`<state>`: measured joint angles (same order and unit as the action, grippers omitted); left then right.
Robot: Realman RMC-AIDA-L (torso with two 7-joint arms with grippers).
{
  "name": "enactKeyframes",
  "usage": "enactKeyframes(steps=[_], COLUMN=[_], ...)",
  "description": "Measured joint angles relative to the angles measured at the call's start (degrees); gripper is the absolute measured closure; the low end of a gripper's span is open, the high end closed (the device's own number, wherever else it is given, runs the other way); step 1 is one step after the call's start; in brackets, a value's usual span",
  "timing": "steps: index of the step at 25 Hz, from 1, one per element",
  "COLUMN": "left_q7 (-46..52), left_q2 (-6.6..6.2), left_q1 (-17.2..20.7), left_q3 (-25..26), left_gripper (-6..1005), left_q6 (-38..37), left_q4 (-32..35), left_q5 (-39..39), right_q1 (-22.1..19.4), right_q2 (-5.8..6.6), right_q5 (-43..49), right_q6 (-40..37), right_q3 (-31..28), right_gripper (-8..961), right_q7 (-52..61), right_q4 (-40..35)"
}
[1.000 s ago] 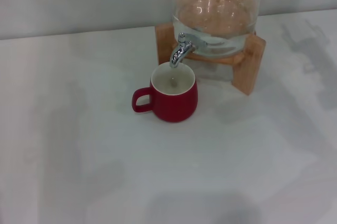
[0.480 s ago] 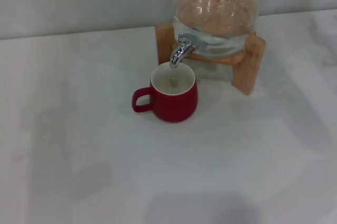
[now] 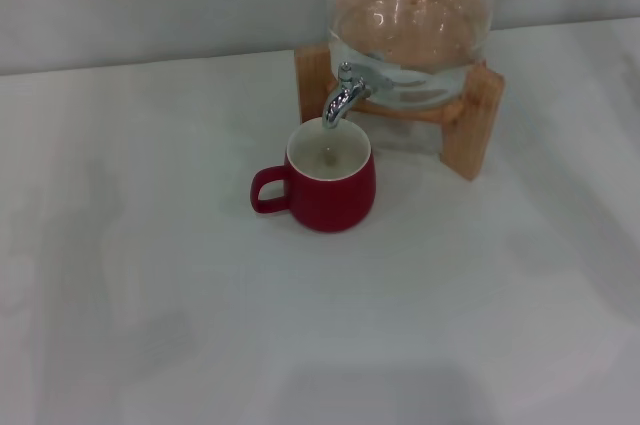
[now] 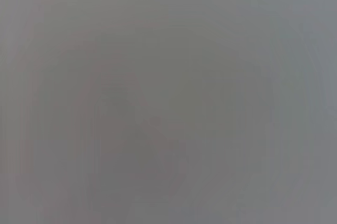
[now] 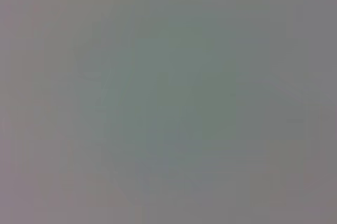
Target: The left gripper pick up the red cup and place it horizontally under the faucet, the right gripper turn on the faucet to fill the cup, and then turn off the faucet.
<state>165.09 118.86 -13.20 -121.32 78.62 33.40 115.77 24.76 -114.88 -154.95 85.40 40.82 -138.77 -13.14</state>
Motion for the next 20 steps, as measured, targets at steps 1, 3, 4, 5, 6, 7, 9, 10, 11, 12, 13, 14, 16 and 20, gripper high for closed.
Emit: enactKeyframes(steps=[1,3,4,5,6,7,9,10,11,12,13,14,16,20], left_q7=[0.01,0.03,0.04,0.04,0.05,0.05,0.06,0.07,0.07,0.08,0.08,0.08,0.1,0.12], left_q2=[0.01,0.0,-0.02,-0.05,-0.05,-0.06,-0.09,-0.11,-0.14,-0.21,-0.24,-0.29,-0.41,-0.59], left_q1=[0.03,-0.03,-0.11,-0.16,-0.2,-0.22,-0.24,-0.24,-0.25,-0.25,-0.25,-0.25,-0.36,-1.11], left_q3=[0.01,0.05,0.06,0.06,0.06,0.06,0.06,0.06,0.05,0.05,0.05,0.04,0.04,0.03], left_gripper=[303,303,303,303,303,303,303,303,303,303,303,303,303,303], left_q6=[-0.01,-0.02,-0.02,-0.02,-0.02,-0.02,0.05,0.15,0.28,0.48,0.58,0.63,0.69,0.43], left_q4=[0.04,0.0,-0.11,-0.16,-0.19,-0.2,-0.23,-0.23,-0.23,-0.24,-0.24,-0.21,-0.11,-0.23], left_q5=[0.0,0.04,0.05,0.05,0.05,0.05,0.11,0.15,0.22,0.31,0.33,0.39,0.48,0.55], right_q1=[0.0,-1.4,-1.96,-2.2,-2.66,-2.93,-3.81,-4.19,-4.5,-4.89,-5.31,-5.74,-6.33,-6.65], right_q2=[0.0,-0.09,-0.15,-0.15,-0.18,-0.18,-0.18,-0.16,-0.14,-0.11,0.0,0.16,0.39,0.21], right_q5=[0.0,1.22,1.98,2.18,2.87,3.08,3.76,3.84,3.86,3.93,4.2,4.68,6.74,12.97], right_q6=[0.0,3.56,4.98,5.51,6.8,7.38,9.25,10.04,10.61,11.1,11.32,11.43,11.47,11.7], right_q3=[0.0,0.79,1.62,1.99,3.26,4.15,7.18,9.03,10.66,12.92,15.16,17.36,19.97,20.72], right_gripper=[263,263,263,263,263,263,263,263,263,263,263,263,264,264], right_q7=[0.0,4.61,6.44,7.05,8.07,8.33,8.83,9.04,9.15,9.14,8.92,8.53,7.48,5.59], right_q4=[0.0,0.42,0.43,0.43,0.42,0.41,0.32,0.24,0.13,-0.09,-0.5,-1.01,-1.9,-2.57])
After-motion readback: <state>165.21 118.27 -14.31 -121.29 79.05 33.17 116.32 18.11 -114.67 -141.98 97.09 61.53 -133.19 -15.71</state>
